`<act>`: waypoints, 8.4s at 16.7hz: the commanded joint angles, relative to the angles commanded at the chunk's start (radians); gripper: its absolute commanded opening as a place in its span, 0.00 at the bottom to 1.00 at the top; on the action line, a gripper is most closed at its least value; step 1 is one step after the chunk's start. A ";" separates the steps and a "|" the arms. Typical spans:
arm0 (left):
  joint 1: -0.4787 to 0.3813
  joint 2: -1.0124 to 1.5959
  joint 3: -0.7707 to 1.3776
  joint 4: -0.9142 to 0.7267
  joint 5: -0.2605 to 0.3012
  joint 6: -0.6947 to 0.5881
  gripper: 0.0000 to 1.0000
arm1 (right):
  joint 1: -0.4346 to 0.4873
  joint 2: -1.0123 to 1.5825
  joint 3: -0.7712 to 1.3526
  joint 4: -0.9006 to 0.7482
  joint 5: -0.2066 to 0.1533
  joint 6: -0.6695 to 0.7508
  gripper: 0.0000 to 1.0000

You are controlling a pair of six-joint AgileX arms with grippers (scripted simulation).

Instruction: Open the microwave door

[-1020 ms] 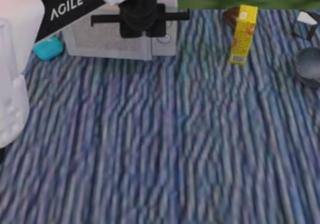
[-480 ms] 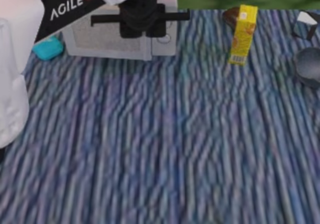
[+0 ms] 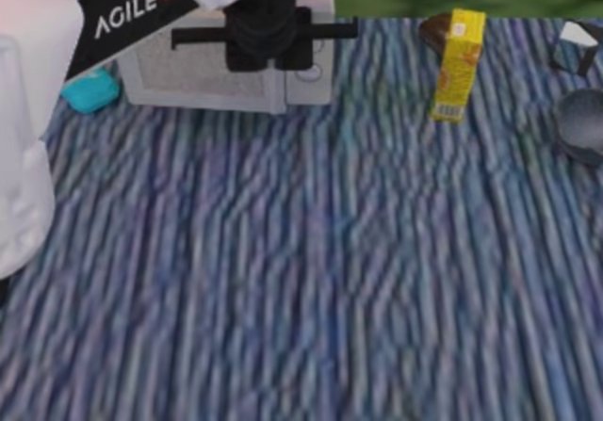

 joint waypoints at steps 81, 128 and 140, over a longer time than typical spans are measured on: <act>0.040 -0.249 -0.392 0.197 0.145 0.278 0.00 | 0.000 0.000 0.000 0.000 0.000 0.000 1.00; 0.066 -0.320 -0.493 0.236 0.205 0.384 0.00 | 0.000 0.000 0.000 0.000 0.000 0.000 1.00; 0.092 -0.370 -0.568 0.254 0.260 0.476 0.00 | 0.000 0.000 0.000 0.000 0.000 0.000 1.00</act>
